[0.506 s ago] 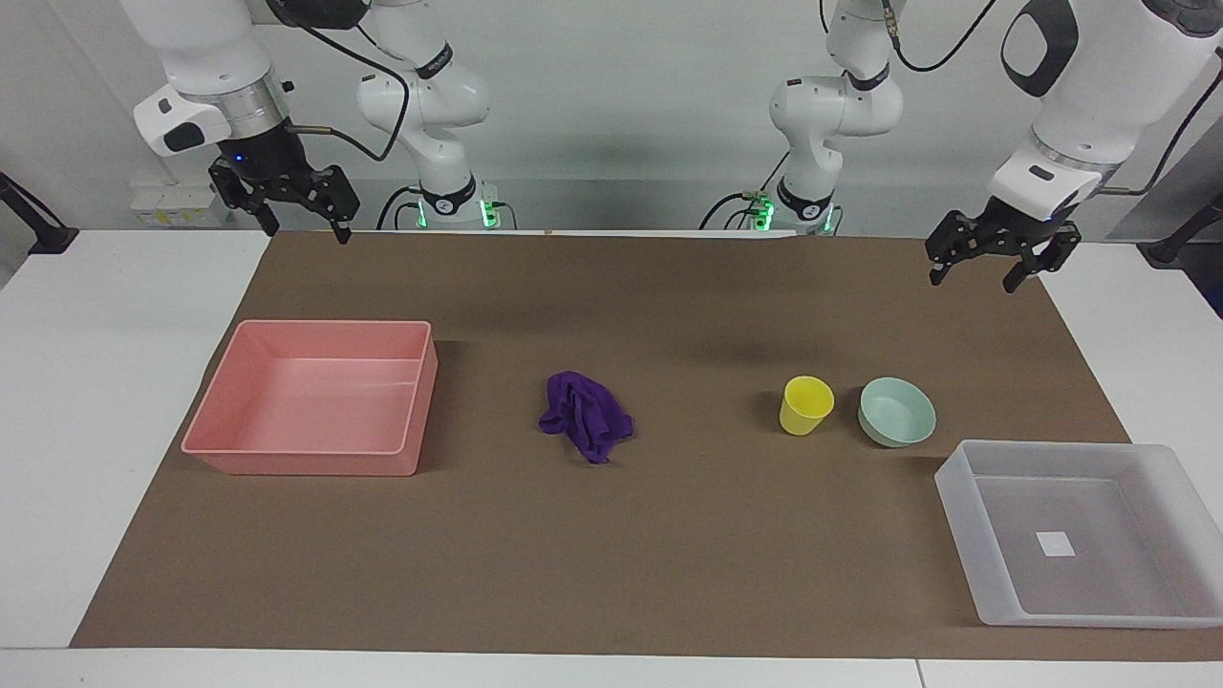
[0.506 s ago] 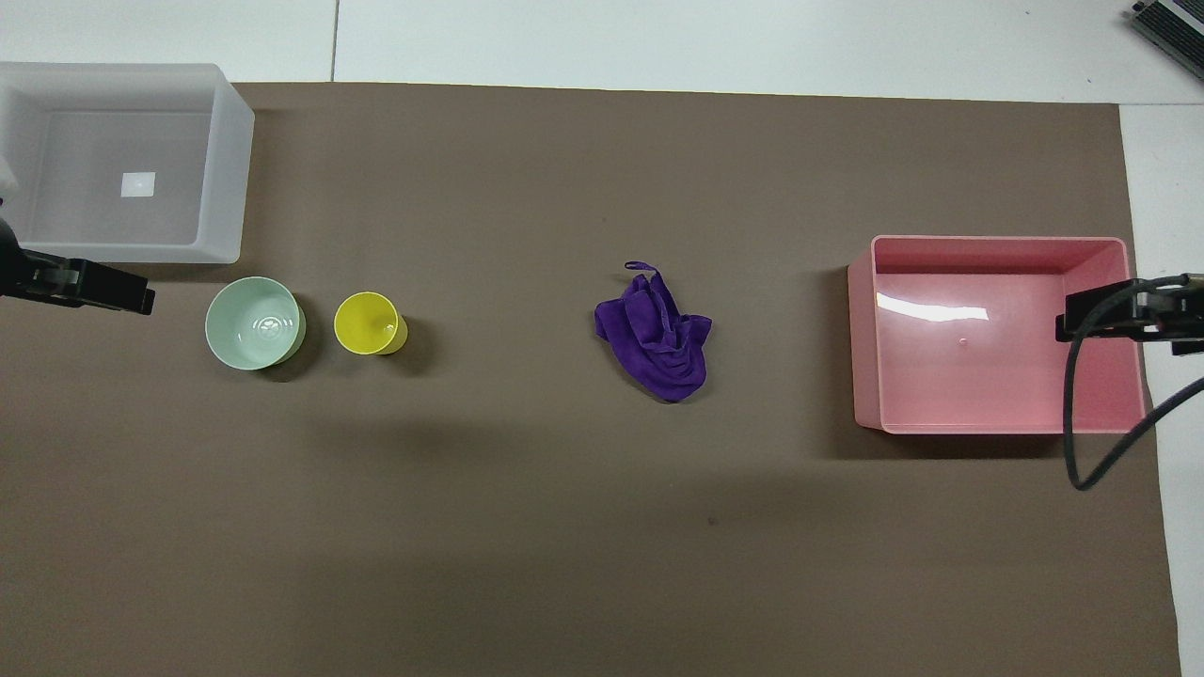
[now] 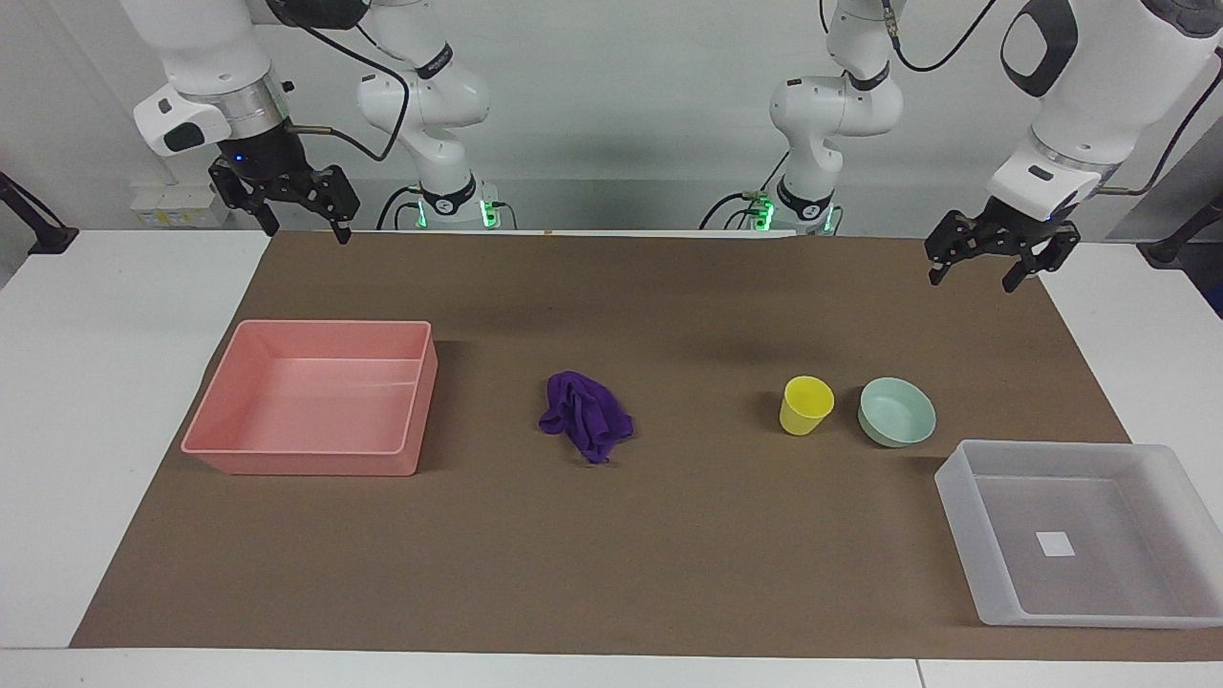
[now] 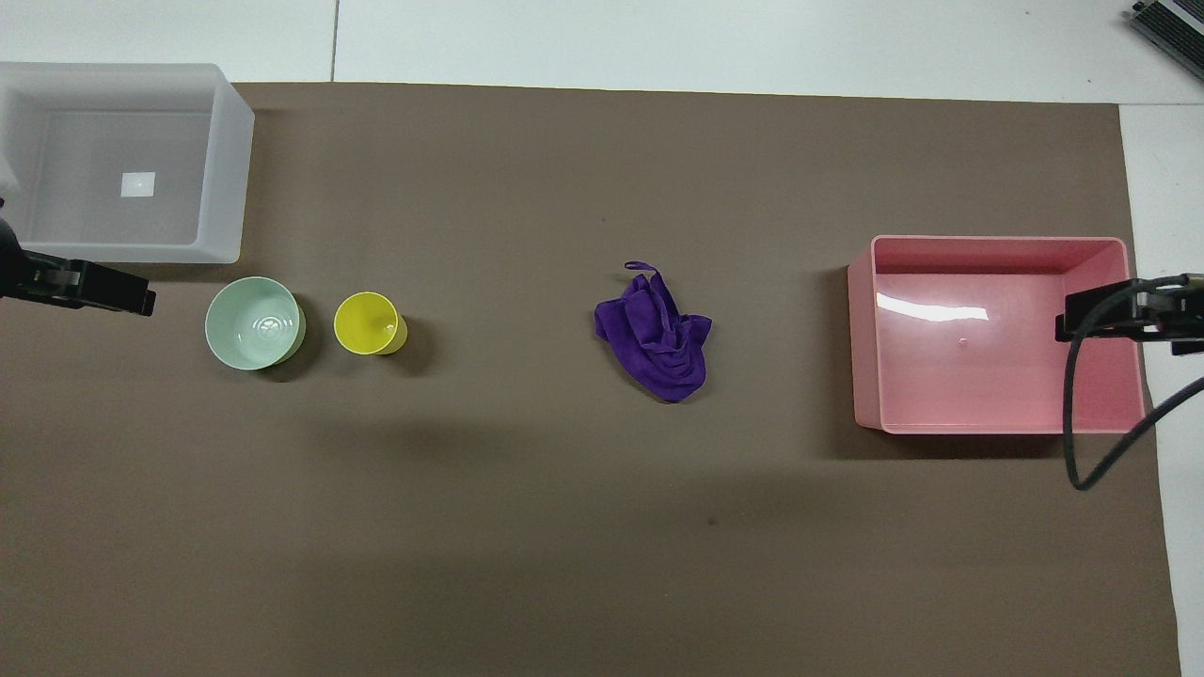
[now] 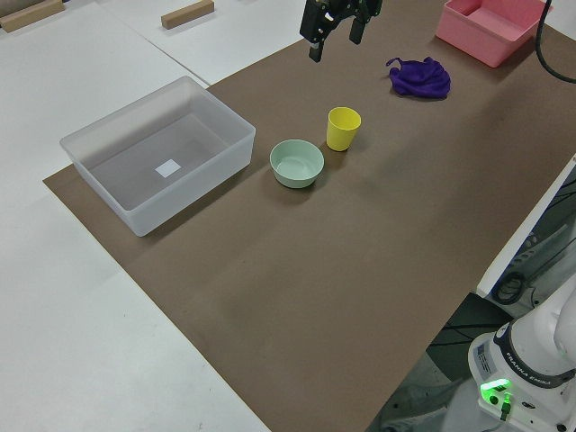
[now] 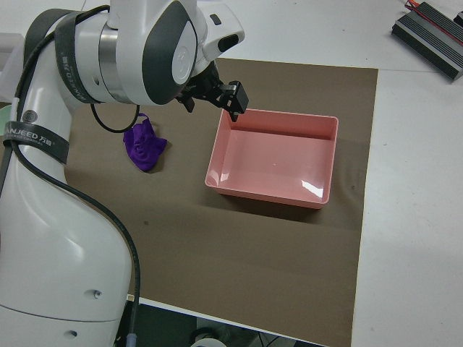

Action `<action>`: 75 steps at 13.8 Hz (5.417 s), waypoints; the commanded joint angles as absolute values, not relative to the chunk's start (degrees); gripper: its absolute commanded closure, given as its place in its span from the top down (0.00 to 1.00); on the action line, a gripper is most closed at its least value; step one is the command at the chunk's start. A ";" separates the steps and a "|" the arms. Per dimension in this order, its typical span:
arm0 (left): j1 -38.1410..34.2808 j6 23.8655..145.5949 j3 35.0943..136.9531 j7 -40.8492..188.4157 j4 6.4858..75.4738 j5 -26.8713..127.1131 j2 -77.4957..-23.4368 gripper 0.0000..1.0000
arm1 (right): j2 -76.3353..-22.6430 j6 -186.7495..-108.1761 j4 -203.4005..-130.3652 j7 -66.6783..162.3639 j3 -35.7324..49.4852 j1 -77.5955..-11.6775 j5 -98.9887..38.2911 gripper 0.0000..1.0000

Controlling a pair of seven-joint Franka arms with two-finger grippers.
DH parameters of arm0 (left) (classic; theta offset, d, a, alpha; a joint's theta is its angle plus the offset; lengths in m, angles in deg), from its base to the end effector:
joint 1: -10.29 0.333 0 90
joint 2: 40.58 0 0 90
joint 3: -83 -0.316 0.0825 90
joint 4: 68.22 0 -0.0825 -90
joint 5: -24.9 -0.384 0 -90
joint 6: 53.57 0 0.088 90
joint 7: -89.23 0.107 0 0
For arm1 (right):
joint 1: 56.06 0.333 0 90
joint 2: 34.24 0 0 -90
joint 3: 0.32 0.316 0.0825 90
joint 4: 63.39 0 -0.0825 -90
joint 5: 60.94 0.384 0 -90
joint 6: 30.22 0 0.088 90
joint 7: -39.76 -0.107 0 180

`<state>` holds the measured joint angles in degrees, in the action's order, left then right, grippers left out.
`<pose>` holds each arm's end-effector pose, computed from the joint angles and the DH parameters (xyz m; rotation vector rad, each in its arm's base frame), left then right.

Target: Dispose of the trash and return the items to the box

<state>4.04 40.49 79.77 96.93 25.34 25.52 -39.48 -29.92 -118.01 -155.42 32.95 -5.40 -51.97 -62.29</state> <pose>0.5538 -0.0300 0.6120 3.1169 -0.2915 0.0444 0.5269 -0.0137 0.6451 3.1175 -0.2136 0.0031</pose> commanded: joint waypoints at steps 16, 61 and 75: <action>7.91 65.16 79.92 96.87 46.20 25.51 -37.24 1.00 | -42.57 -161.31 -173.77 14.36 -3.93 -29.79 -59.53 1.00; 19.86 74.49 78.87 99.07 0.88 34.21 -77.21 0.00 | -42.40 -160.99 -181.61 40.29 -5.16 -60.19 -65.95 0.00; 19.34 92.86 78.87 94.24 22.04 27.71 -74.60 0.00 | -42.41 -161.09 -179.32 28.18 -3.31 -56.43 -65.68 1.00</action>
<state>19.58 90.85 79.09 95.39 16.32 29.12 -78.02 -44.04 -163.00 -179.53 33.59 -4.52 -58.14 -65.12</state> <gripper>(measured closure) 0.978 0.048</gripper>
